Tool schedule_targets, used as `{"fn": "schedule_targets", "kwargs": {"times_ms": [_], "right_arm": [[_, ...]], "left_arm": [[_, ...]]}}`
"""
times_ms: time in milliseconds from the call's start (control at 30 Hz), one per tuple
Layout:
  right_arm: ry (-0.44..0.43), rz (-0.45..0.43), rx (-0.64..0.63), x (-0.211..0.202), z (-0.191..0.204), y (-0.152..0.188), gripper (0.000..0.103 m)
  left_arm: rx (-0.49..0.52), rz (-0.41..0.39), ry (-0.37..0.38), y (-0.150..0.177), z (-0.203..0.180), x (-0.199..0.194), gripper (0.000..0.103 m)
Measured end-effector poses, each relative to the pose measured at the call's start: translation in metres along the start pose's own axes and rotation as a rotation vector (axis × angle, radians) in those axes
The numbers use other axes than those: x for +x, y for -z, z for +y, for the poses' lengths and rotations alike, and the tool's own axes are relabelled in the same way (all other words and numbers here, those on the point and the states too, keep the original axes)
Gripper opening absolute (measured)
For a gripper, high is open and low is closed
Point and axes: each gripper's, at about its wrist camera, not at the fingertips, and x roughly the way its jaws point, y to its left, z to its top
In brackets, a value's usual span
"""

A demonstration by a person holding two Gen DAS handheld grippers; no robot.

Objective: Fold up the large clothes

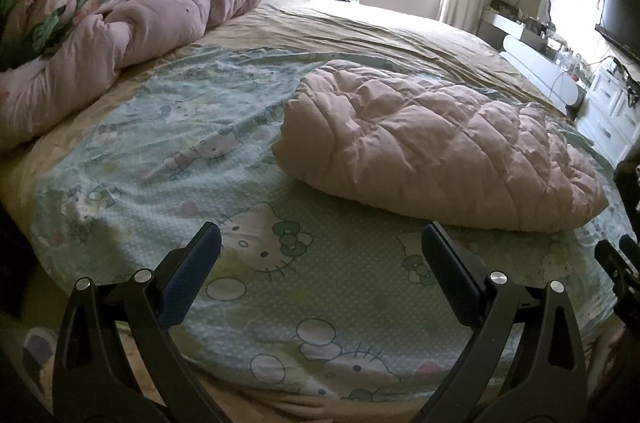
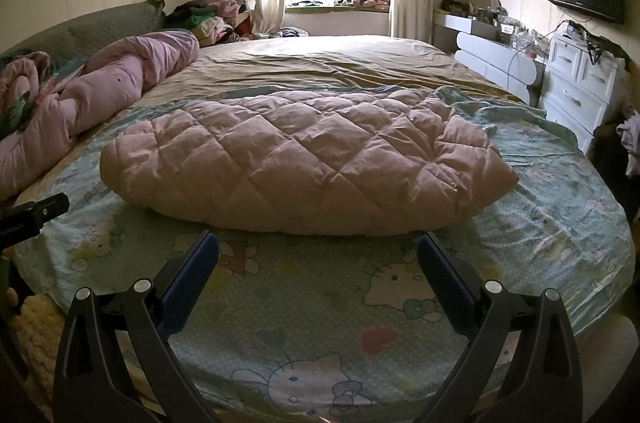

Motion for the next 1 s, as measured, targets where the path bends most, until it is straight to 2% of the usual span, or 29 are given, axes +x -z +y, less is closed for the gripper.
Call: {"fn": "schedule_targets", "kwargs": {"times_ms": [800,1000], "right_arm": [[-0.003,-0.005,-0.019,0.0,0.0041,-0.0022,0.099],[-0.005,-0.008,-0.019,0.0,0.0053,-0.002,0.099]], "left_arm": [[0.008,-0.002,0.014,0.0017,-0.0022,-0.0022,0.094],[0.003,-0.028,0.011,0.0004,-0.0014,-0.0067,0.094]]}}
